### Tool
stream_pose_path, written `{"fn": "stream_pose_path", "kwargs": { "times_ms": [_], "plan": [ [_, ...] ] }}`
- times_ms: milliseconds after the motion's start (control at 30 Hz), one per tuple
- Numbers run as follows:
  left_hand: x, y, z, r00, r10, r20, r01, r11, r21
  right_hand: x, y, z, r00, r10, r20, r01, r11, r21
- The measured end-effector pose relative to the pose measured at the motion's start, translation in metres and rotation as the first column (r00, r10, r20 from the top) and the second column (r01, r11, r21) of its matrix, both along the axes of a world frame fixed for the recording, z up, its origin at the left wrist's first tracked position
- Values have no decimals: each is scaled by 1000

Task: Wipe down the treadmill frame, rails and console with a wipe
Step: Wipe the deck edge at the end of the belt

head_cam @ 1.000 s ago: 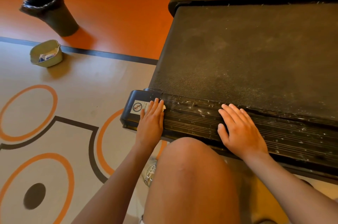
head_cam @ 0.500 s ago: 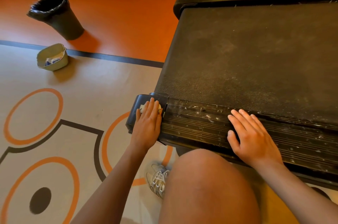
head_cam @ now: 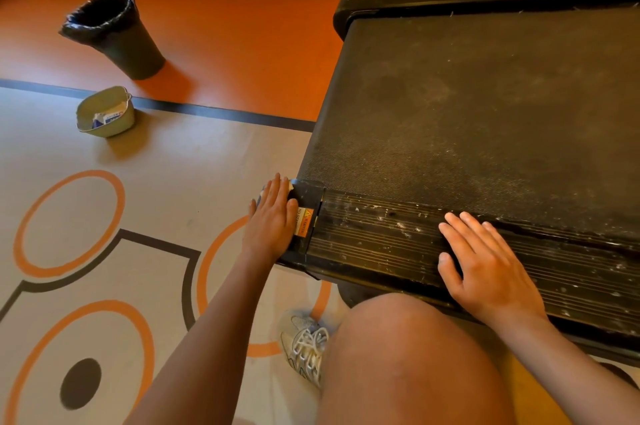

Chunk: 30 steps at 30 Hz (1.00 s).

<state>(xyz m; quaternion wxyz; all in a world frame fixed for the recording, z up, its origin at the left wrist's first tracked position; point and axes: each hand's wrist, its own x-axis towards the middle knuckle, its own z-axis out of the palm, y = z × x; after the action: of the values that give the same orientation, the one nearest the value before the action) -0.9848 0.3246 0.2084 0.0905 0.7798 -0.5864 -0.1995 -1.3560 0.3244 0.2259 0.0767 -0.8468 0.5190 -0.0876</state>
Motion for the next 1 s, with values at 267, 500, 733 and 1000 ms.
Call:
{"fn": "stream_pose_path", "kwargs": {
  "times_ms": [267, 500, 733, 1000],
  "plan": [
    [-7, 19, -2, 996, 94, -8, -94, 994, -48, 1, 0, 0, 1000, 4, -2, -4, 1000, -23],
    [-5, 0, 1, 993, 110, -35, -111, 993, -36, 1, 0, 0, 1000, 11, -14, -11, 999, -32],
    [-5, -8, 5, 994, 112, -17, -111, 993, 31, 1, 1, 1, 1000, 6, -9, -7, 1000, -23],
    [-11, 22, 5, 999, -36, 35, 37, 999, -22, 3, 1, 2, 1000, -1, -13, 1, 1000, -18]
  ]
}}
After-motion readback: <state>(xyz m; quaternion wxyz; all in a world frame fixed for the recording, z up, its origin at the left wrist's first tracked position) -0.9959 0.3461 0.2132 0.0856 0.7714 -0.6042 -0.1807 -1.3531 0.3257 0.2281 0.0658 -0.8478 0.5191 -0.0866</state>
